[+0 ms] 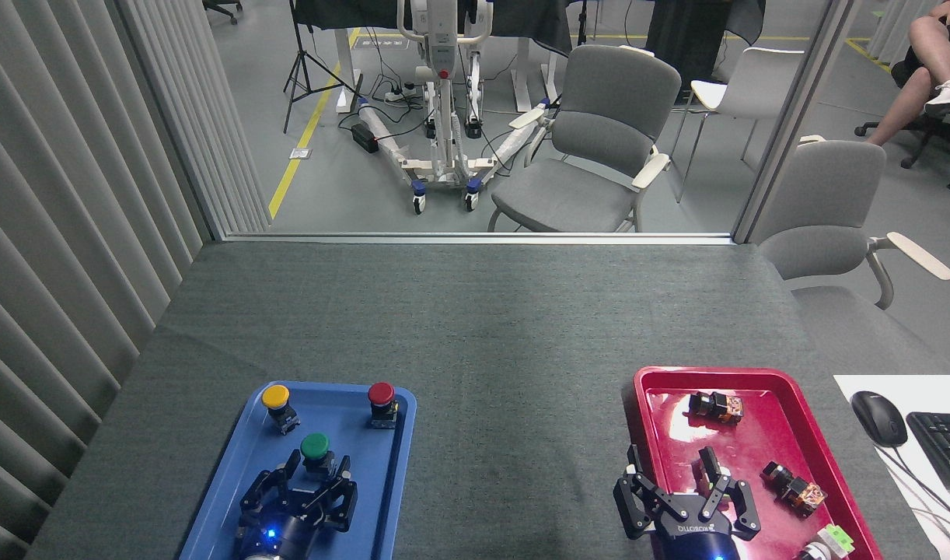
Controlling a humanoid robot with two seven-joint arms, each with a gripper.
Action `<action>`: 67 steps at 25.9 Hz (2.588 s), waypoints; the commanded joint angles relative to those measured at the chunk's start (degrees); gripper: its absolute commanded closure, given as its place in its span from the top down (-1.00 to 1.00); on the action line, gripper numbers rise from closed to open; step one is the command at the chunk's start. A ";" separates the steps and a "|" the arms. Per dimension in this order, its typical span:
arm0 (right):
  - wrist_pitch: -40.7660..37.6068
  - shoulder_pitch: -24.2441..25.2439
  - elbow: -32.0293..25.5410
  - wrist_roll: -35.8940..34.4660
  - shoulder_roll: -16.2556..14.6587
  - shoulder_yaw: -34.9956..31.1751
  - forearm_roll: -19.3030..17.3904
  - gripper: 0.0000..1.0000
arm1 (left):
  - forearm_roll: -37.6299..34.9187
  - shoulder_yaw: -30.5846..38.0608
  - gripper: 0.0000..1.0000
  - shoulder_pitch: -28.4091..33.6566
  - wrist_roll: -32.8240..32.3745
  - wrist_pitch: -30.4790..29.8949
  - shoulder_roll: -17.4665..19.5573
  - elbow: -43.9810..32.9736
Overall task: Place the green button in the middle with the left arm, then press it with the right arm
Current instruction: 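Grasp the green button with the left gripper and lift it, then carry the green button off the tray toward the table middle, then set the green button on the table and open the left gripper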
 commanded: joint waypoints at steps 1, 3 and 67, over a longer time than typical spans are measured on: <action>-0.84 0.29 -0.01 -0.25 0.16 -1.00 0.00 1.00 | 0.08 0.05 -0.30 -0.32 -0.25 -0.25 0.33 0.83; -0.84 0.55 -0.01 -0.25 0.16 -1.35 0.00 1.00 | 0.08 -0.13 -0.72 -0.32 -0.51 -0.61 0.33 1.80; -1.54 -3.40 3.07 -0.34 -0.45 4.71 0.53 0.67 | 2.54 -33.70 0.98 -1.37 4.24 9.33 -6.62 -2.94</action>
